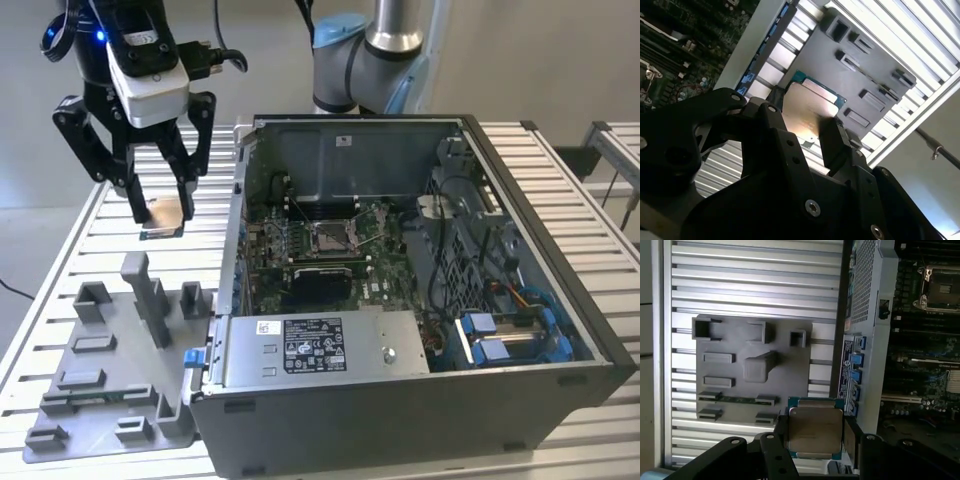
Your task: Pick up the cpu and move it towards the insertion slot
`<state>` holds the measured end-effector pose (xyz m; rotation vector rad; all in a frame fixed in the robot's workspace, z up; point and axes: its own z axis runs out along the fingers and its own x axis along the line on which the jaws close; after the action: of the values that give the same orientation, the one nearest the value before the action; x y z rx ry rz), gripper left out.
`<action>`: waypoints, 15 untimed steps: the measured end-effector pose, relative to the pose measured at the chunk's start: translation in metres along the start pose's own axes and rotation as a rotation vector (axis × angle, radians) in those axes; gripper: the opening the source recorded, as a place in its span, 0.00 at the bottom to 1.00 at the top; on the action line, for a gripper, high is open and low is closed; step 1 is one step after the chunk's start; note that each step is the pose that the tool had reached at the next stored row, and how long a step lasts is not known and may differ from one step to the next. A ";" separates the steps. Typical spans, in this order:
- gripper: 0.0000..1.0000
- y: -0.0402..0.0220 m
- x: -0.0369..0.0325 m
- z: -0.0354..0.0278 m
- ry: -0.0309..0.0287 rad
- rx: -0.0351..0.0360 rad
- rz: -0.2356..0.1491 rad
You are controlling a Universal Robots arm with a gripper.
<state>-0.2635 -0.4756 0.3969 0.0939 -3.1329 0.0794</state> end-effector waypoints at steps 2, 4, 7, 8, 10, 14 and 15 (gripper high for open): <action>0.00 0.0000 -0.0003 -0.0001 0.0000 0.0000 0.000; 0.00 0.0001 -0.0005 0.0000 0.0000 0.0000 0.000; 0.00 0.0000 -0.0026 -0.0001 0.0001 0.0001 0.000; 0.00 0.0000 -0.0040 -0.0001 0.0000 0.0000 0.000; 0.00 0.0000 -0.0079 -0.0001 0.0001 0.0001 0.000; 0.00 -0.0002 -0.0161 -0.0001 0.0000 0.0000 0.000; 0.00 -0.0002 -0.0180 -0.0001 0.0000 0.0000 0.000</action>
<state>-0.2455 -0.4747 0.3970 0.0941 -3.1328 0.0794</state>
